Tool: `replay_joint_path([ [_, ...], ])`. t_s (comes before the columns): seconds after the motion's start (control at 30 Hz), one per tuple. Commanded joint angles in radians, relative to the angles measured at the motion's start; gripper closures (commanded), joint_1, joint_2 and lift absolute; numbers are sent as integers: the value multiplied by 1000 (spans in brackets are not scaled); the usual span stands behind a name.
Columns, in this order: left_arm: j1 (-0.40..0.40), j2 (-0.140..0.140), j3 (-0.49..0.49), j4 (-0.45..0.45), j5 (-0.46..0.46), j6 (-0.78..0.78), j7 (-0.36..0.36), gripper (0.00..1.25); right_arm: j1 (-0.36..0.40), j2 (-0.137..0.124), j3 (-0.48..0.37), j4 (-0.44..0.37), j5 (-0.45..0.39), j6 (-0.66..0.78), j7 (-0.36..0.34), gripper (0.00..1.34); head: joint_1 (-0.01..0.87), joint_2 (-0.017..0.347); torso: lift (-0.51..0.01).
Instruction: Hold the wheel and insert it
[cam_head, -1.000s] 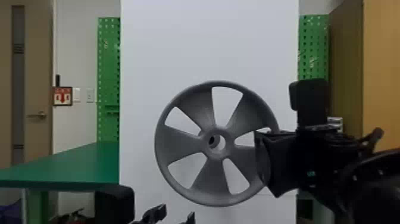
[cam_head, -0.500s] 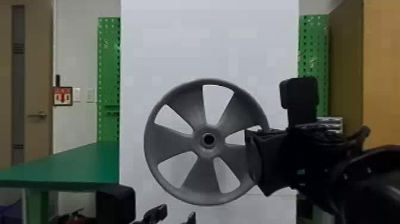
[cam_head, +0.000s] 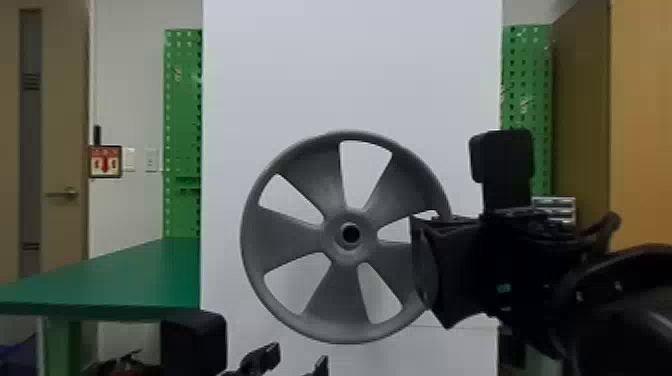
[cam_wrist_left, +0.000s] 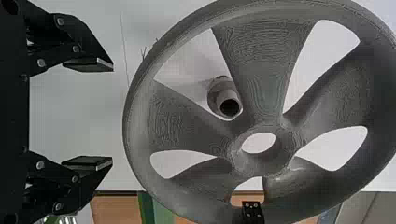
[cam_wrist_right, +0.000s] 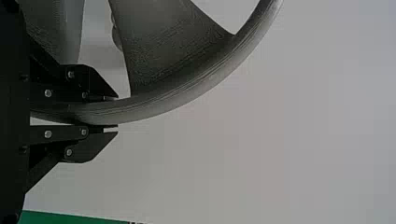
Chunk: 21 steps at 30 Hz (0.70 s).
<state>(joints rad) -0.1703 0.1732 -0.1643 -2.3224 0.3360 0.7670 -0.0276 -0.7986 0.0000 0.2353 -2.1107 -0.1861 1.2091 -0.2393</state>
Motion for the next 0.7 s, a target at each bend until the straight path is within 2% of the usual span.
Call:
replay_joint_path([
  [0.0,0,0,0,0,0,0,0,532,1,1,-2,0,1,0,0,1130,5,107,-479],
  [0.67,-1,0,0,0,0,0,0,530,1,1,-7,6,2,-6,0,1130,5,107,-479],
])
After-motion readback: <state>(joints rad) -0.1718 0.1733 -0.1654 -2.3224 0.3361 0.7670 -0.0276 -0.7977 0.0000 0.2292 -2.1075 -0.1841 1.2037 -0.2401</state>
